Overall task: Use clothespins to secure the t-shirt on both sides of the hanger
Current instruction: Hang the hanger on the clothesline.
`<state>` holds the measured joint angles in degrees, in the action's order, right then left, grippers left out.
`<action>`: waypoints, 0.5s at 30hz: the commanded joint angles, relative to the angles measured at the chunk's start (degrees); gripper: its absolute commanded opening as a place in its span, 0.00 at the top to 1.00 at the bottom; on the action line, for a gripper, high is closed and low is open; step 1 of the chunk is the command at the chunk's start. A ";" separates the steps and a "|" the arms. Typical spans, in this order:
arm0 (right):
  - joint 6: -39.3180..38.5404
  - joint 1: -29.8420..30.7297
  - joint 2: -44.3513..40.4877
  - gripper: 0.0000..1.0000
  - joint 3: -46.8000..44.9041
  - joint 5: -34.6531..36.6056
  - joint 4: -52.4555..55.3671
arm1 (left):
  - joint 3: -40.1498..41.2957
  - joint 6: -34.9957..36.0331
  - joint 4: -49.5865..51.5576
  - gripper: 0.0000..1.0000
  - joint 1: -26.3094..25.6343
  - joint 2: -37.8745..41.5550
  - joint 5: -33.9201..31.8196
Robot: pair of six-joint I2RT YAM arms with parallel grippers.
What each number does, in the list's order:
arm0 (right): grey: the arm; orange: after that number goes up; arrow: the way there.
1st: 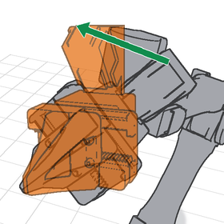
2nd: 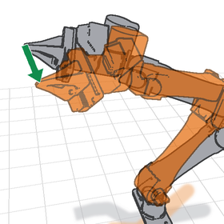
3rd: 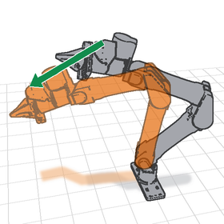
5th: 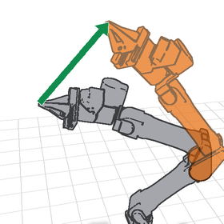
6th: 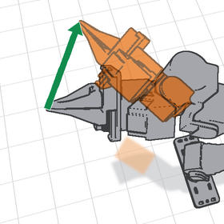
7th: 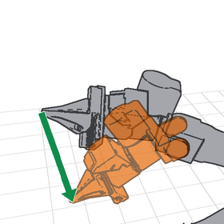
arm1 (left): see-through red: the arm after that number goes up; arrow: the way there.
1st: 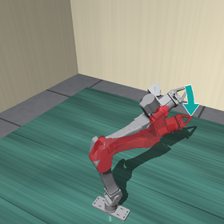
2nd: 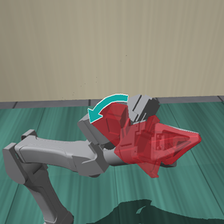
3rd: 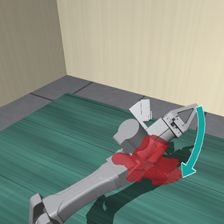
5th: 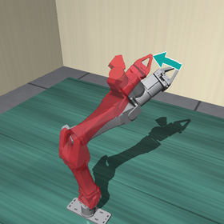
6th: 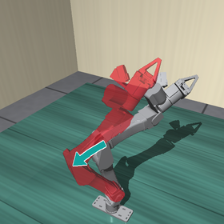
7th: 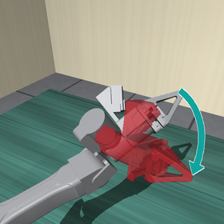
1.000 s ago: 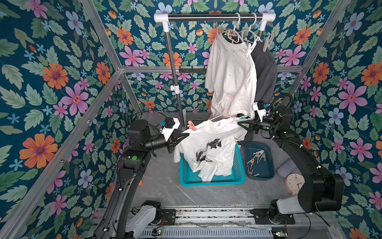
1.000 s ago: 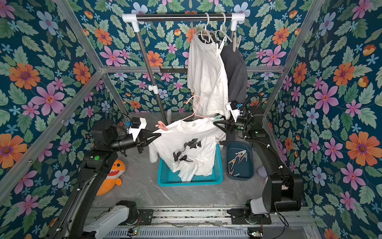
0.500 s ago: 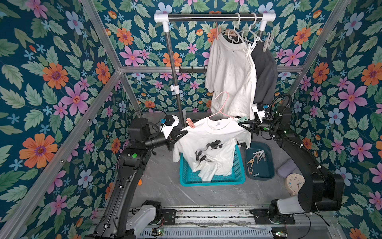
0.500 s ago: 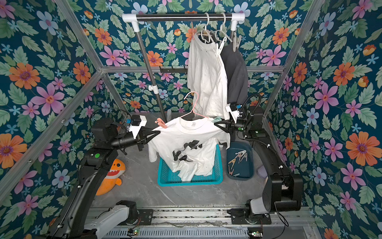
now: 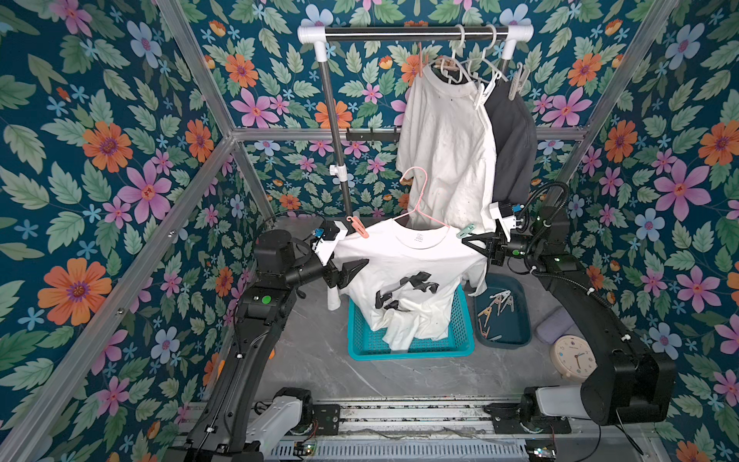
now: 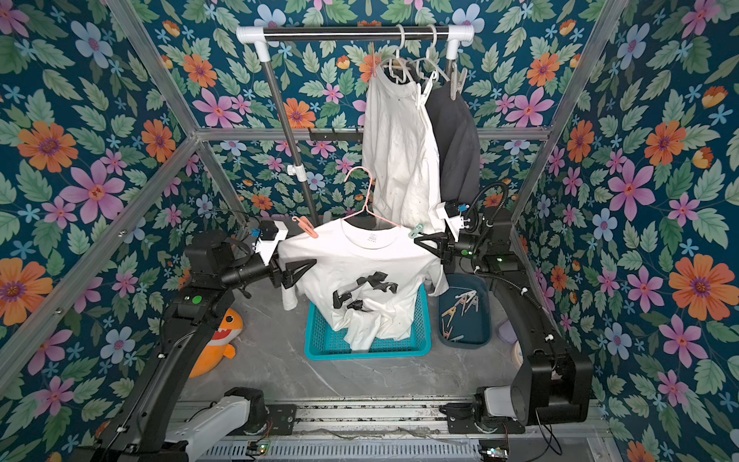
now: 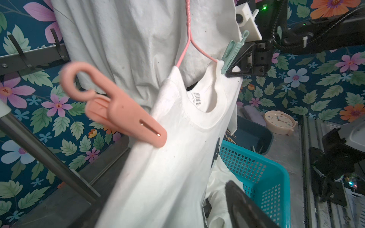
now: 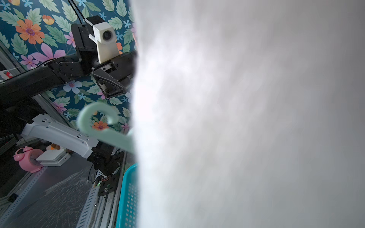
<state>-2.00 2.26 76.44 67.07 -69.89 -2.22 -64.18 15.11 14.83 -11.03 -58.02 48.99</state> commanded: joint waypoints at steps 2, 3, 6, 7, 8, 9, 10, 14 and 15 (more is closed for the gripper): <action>2.74 0.85 -4.33 1.00 -3.04 10.28 0.30 | 0.37 -0.71 -2.26 0.02 -0.05 0.37 -2.14; 3.14 1.34 -5.35 1.00 -3.94 11.67 0.22 | 0.39 -0.74 -2.42 0.02 -0.06 0.37 -2.19; 2.60 3.46 -7.99 1.00 -5.98 16.20 2.18 | 0.41 -0.96 -2.72 0.01 -0.05 0.14 -2.42; 2.66 3.79 -8.24 1.00 -6.44 17.32 2.27 | 0.44 -1.09 -2.85 0.01 -0.01 0.11 -2.18; 3.41 3.89 -8.32 1.00 -6.91 17.98 2.13 | 0.57 -1.54 -3.28 0.01 -0.05 0.01 -1.93; 3.71 3.91 -8.04 1.00 -7.11 17.98 2.20 | 0.84 -1.83 -3.66 0.02 -0.05 0.04 -1.73; 3.89 3.90 -7.79 1.00 -7.28 18.46 2.29 | 0.97 -1.99 -3.82 0.02 0.00 0.10 -1.74; 5.65 3.93 -7.55 1.00 -9.45 20.31 -0.49 | 1.57 -2.02 -4.20 0.02 -0.05 0.92 -2.02; 5.63 4.00 -7.54 1.00 -9.59 20.14 -0.47 | 1.68 -1.89 -4.26 0.02 -0.05 1.34 -2.31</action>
<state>1.26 6.31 68.86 58.08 -57.76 -0.25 -62.50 13.39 13.30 -11.05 -57.63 46.02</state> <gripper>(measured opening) 0.070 0.979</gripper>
